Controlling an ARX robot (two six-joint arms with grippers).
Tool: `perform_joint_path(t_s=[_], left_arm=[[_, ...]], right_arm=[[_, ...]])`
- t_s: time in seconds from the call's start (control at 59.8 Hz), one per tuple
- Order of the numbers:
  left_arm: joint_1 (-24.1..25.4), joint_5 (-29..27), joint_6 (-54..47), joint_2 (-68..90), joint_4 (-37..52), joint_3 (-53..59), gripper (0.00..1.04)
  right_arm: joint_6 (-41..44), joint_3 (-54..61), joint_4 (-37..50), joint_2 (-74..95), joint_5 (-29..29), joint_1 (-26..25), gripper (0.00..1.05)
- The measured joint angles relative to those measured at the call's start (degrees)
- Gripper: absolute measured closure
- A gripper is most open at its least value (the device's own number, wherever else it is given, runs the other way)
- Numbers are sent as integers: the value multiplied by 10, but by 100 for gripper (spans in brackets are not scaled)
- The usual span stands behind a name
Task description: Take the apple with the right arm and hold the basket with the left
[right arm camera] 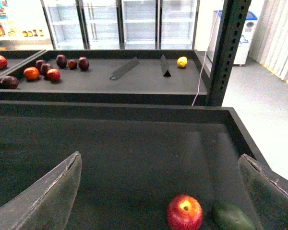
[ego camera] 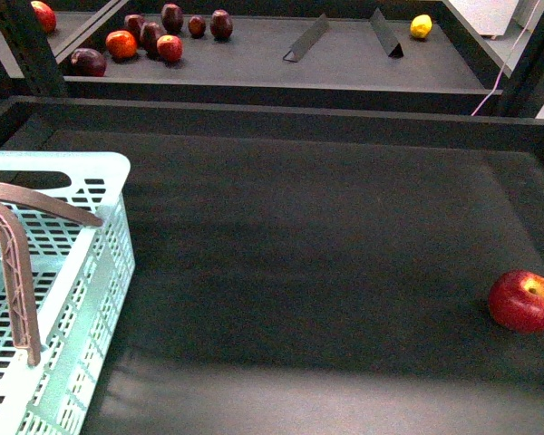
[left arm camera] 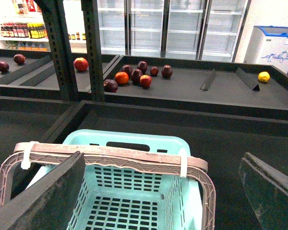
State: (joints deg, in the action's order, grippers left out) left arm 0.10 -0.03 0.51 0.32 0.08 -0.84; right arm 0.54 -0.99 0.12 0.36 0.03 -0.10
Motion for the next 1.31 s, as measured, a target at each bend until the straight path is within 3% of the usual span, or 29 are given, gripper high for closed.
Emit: perform_joint_path(t_s=[0.418,0.519,0.586,0.72,0.82,1.071,1.305], left_arm=[[0,0,3,1,-1,0,7],[-2,9,132,93,-143,-59,7],[8,33,222,142,-143,-70,7],[74,133,373,248,-61,-106,7],[121,177,450,350,13,-137,7],[181,200,564,617,181,-162,7],[183,195,598,805,257,-249,7]], right_arm=[[0,0,0,0,0,0,9],[0,0,0,0,0,0,9],[0,0,0,0,0,0,9],[-1,0,0,0,0,0,9],[-1,0,0,0,0,0,9],[-1,0,0,0,0,0,9],[-1,0,0,0,0,0,9]])
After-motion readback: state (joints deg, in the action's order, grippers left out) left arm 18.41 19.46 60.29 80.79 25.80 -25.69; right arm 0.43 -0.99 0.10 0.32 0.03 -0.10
